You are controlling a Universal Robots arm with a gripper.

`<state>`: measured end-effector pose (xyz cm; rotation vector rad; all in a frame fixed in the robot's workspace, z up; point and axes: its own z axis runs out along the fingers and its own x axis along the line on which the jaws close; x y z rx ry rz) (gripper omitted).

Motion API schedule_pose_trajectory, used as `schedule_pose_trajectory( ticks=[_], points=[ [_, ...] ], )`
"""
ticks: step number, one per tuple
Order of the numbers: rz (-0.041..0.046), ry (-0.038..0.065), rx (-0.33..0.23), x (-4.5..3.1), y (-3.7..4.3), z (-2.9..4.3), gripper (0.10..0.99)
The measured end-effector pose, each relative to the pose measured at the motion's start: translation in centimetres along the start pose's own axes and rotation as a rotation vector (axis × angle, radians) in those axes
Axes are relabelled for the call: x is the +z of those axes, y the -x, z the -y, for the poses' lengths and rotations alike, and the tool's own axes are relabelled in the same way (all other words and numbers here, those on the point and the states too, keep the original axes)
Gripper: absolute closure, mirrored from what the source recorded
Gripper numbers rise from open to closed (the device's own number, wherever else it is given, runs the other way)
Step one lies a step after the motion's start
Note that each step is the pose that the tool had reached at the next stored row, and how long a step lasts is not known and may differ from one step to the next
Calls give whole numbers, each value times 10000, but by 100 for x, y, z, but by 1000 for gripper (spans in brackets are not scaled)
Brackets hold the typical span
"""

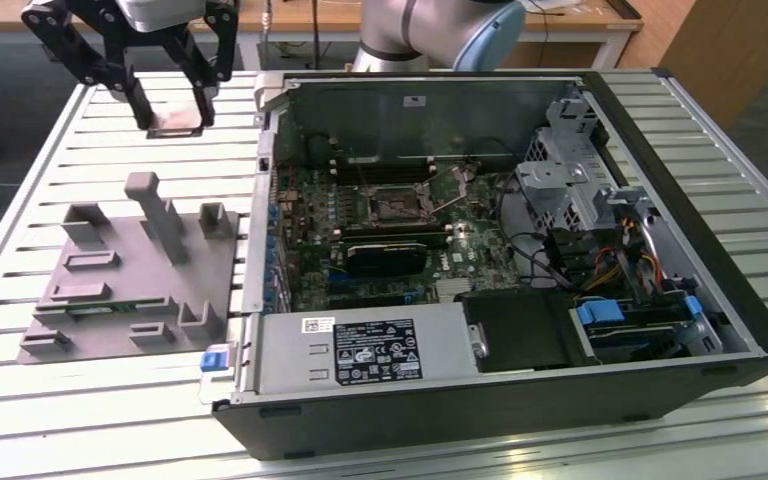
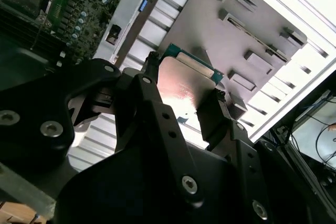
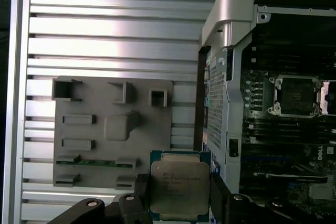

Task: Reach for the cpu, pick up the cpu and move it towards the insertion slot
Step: 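Pick up the cpu and move it towards the insertion slot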

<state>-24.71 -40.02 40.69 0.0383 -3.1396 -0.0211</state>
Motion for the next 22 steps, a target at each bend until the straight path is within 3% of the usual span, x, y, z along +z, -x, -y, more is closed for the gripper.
schedule_pose_trajectory(
  ticks=[22],
  points=[
    [0,0,0,-1,358,9,545]
  ],
)
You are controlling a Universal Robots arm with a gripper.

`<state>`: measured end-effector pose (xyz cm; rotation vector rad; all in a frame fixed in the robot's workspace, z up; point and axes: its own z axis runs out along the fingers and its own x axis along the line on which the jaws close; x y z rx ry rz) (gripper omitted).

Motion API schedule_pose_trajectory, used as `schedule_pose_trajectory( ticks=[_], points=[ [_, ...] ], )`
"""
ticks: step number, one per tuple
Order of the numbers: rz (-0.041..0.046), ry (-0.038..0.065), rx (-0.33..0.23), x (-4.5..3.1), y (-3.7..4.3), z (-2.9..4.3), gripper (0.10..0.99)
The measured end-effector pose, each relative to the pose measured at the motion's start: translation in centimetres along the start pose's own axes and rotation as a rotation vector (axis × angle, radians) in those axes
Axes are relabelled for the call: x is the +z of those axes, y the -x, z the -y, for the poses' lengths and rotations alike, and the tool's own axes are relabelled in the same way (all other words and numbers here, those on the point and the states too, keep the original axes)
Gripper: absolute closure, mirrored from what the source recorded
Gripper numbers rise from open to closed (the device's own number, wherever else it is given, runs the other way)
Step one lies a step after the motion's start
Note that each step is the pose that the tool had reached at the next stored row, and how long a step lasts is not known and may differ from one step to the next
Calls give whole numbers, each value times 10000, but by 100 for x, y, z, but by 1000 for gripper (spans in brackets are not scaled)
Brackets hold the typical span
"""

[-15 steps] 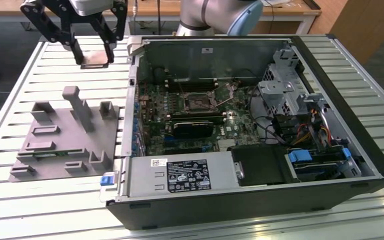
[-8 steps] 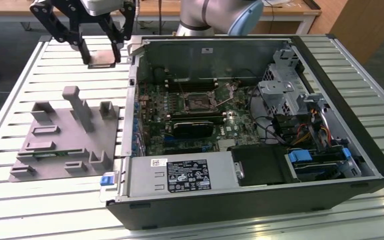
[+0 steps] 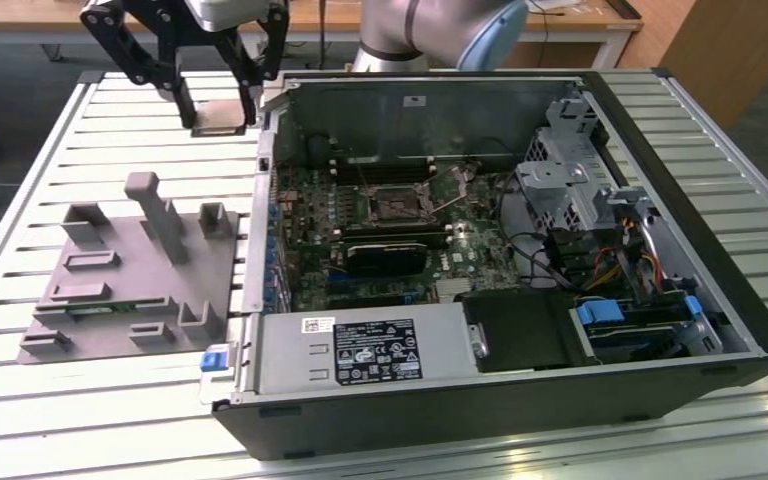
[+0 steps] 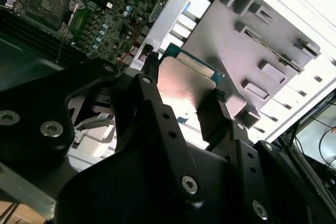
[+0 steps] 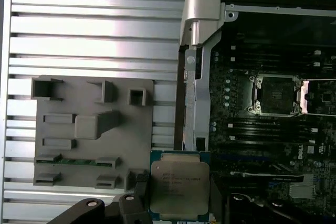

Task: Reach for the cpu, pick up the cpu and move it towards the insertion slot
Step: 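Pick up the cpu and move it towards the insertion slot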

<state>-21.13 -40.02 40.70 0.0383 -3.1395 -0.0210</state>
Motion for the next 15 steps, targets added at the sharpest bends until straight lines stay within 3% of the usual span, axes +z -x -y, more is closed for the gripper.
schedule_pose_trajectory(
  ticks=[15],
  points=[
    [1,0,0,0,389,10,545]
  ],
)
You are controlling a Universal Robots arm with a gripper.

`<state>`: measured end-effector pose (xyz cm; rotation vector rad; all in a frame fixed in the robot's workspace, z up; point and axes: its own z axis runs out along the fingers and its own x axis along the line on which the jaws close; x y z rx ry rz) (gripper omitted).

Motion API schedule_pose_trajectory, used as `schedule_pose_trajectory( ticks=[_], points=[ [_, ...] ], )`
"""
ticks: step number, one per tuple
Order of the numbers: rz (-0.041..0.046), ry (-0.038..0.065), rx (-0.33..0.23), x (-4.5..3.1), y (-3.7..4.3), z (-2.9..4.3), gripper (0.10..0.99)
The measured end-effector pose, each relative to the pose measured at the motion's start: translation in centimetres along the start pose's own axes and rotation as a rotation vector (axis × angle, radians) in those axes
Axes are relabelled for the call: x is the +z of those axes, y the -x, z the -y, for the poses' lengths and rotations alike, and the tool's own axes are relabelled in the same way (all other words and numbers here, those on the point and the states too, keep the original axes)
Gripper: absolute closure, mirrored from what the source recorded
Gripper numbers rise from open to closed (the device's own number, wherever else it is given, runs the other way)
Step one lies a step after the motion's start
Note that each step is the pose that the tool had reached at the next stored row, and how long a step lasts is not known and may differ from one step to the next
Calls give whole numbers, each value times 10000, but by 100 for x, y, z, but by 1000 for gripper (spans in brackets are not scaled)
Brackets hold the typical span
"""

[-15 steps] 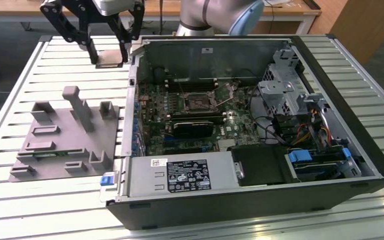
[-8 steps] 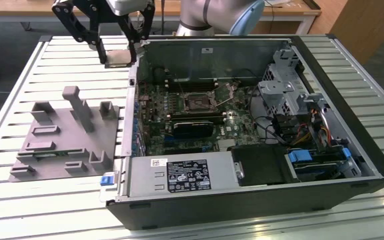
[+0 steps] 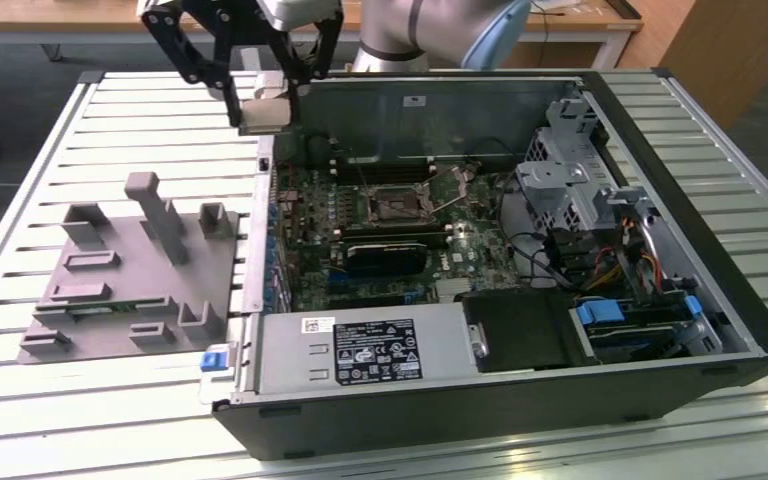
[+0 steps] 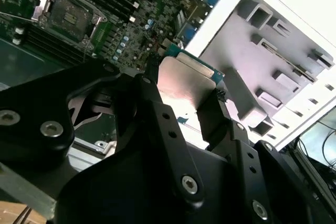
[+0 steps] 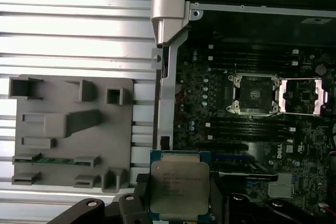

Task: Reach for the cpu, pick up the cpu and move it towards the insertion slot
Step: 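Pick up the cpu and move it towards the insertion slot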

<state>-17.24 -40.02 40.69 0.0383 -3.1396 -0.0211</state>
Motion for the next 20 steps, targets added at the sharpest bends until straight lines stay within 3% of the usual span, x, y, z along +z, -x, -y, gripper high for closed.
schedule_pose_trajectory(
  ticks=[20],
  points=[
    [0,-1,-1,0,543,-7,545]
  ],
)
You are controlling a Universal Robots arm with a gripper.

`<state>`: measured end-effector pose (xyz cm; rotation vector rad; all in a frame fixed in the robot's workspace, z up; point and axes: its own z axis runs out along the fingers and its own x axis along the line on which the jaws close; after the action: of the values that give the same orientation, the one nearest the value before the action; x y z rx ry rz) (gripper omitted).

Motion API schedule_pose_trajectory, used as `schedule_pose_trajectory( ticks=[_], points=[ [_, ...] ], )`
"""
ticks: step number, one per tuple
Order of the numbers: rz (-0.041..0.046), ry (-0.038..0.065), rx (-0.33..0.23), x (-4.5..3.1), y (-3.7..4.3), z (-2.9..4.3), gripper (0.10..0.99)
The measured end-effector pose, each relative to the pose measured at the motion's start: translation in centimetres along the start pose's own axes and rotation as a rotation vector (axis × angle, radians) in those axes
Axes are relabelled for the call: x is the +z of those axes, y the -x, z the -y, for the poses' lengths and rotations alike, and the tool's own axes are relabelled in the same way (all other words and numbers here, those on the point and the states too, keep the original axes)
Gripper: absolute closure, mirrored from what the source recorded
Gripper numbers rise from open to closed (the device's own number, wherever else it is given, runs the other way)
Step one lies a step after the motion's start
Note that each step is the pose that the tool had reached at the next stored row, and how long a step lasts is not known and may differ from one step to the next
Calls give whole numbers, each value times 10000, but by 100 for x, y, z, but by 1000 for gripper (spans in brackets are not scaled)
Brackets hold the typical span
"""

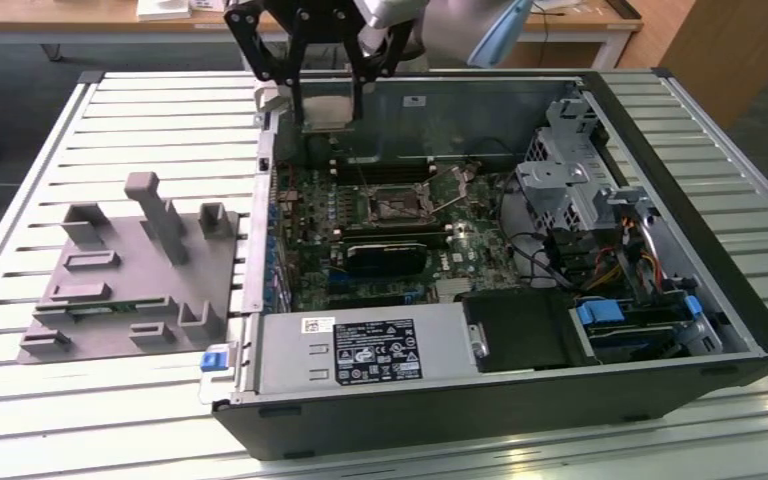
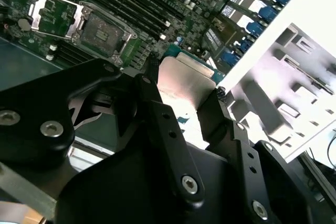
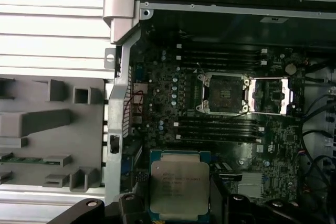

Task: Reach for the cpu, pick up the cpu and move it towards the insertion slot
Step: 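Pick up the cpu and move it towards the insertion slot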

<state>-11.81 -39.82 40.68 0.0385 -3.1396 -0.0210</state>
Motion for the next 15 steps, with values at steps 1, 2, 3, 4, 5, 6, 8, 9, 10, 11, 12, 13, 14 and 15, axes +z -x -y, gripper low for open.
schedule_pose_trajectory(
  ticks=[1,2,3,4,5,6,8,9,10,11,12,13,14,15],
  points=[
    [1,1,1,1,19,-6,545],
    [1,0,0,1,36,-13,545],
    [2,1,1,2,51,-22,545],
    [2,1,1,3,68,-32,545],
    [2,0,1,4,80,-45,545],
    [1,0,1,4,89,-58,545],
    [1,-1,1,6,100,-83,545],
    [1,-1,0,8,104,-92,545],
    [1,0,-1,11,108,-102,545],
    [3,1,0,15,112,-113,545],
    [2,0,0,19,121,-128,545],
    [3,1,-1,22,134,-148,545],
    [3,1,-1,26,151,-167,545],
    [3,0,-1,29,172,-190,545]
  ],
)
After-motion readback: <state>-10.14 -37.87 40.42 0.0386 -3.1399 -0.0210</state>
